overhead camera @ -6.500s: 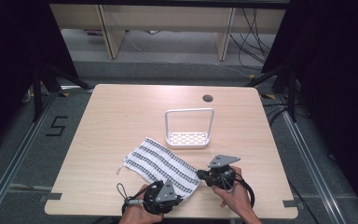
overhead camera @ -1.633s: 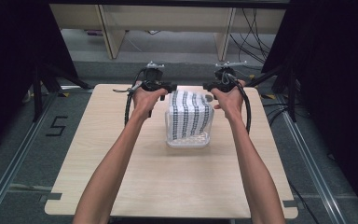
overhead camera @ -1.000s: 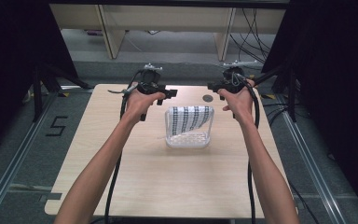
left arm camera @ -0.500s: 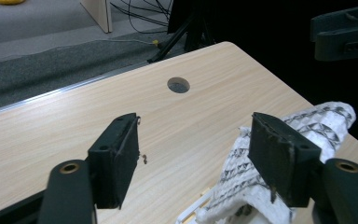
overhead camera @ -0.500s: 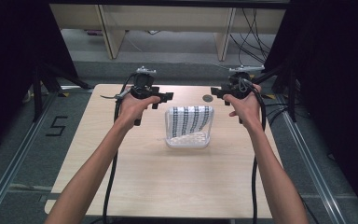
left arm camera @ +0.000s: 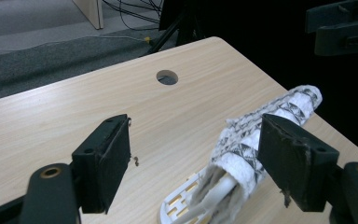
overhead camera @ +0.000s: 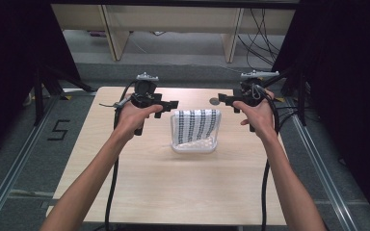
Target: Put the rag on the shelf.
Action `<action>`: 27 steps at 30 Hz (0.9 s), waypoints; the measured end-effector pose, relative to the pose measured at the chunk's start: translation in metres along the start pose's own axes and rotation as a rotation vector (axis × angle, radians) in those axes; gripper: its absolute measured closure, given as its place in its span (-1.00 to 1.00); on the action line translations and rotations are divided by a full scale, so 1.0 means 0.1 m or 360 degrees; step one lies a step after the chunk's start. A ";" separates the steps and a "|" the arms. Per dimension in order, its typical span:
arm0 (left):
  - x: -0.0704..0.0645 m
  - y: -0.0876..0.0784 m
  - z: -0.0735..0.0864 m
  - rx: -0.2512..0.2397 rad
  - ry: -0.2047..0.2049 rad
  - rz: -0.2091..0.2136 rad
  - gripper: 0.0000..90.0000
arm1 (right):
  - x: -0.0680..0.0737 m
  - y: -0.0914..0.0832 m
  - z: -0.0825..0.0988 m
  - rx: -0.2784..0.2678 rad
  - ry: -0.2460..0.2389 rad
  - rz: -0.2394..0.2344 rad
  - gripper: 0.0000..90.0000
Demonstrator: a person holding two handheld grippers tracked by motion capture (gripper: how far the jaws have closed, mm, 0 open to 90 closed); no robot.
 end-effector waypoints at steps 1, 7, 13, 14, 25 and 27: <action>-0.01 -0.02 0.01 -0.0004 -0.0002 0.0002 -0.45 | 0.02 -0.01 0.00 0.0000 -0.0020 -0.0014 -0.36; -0.02 -0.09 0.05 0.0001 -0.0003 0.0024 -0.47 | 0.09 -0.07 0.02 -0.0008 -0.0018 -0.0033 -0.37; -0.07 -0.17 0.10 -0.0022 -0.0004 0.0041 -0.48 | 0.16 -0.13 0.05 -0.0026 -0.0046 -0.0075 -0.38; -0.08 -0.19 0.11 -0.0009 0.0014 0.0050 -0.48 | 0.18 -0.15 0.05 -0.0025 -0.0048 -0.0073 -0.38; -0.20 -0.38 0.23 -0.0055 0.0041 0.0099 -0.49 | 0.31 -0.27 0.12 -0.0064 -0.0119 -0.0091 -0.38; -0.23 -0.43 0.29 -0.0063 0.0050 0.0106 -0.49 | 0.35 -0.30 0.14 -0.0049 -0.0144 -0.0088 -0.38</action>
Point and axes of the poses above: each handheld gripper's, and its own axes: y roughly forward along the jaws, z roughly out of its underside, x roughly to its left, the point moved 6 cm from there along y, roughly forward along the jaws, and after that the axes turned 10 degrees about -x, right-handed, at the moved point
